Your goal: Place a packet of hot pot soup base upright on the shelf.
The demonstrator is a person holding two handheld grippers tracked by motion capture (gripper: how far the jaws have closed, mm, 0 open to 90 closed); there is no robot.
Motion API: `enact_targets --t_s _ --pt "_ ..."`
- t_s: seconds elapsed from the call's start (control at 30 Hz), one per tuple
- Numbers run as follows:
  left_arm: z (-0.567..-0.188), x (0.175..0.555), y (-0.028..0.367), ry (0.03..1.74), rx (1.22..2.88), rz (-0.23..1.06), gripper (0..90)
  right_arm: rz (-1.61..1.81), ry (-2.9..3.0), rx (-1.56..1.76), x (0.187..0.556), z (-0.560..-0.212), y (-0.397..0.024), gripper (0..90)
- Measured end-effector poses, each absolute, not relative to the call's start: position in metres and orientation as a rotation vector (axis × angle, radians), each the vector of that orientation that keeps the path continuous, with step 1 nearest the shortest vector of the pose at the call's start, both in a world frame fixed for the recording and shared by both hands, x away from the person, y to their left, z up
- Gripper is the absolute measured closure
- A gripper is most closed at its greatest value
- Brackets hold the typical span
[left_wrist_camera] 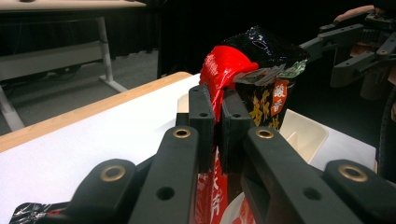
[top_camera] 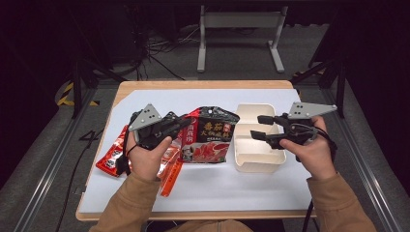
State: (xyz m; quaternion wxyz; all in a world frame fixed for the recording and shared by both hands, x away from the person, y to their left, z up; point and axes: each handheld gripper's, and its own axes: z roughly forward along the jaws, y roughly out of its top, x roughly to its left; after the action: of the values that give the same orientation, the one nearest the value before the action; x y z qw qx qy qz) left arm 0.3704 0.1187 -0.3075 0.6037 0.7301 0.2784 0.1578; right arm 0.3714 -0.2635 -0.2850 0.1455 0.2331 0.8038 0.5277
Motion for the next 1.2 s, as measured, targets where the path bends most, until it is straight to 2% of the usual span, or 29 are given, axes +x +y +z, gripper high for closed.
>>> enact_targets --t_s 0.37,0.7,1.2 --pt "-0.308 0.370 0.118 0.641 1.687 0.344 86.0 1.483 2.384 0.640 0.383 -0.282 -0.225 39.3" --pt "-0.308 0.370 0.116 0.631 1.701 0.353 86.0 1.479 2.414 0.620 0.391 -0.285 -0.207 38.3" --pt "-0.307 0.367 0.111 0.618 1.715 0.355 86.0 1.493 2.448 0.605 0.401 -0.291 -0.190 43.7"
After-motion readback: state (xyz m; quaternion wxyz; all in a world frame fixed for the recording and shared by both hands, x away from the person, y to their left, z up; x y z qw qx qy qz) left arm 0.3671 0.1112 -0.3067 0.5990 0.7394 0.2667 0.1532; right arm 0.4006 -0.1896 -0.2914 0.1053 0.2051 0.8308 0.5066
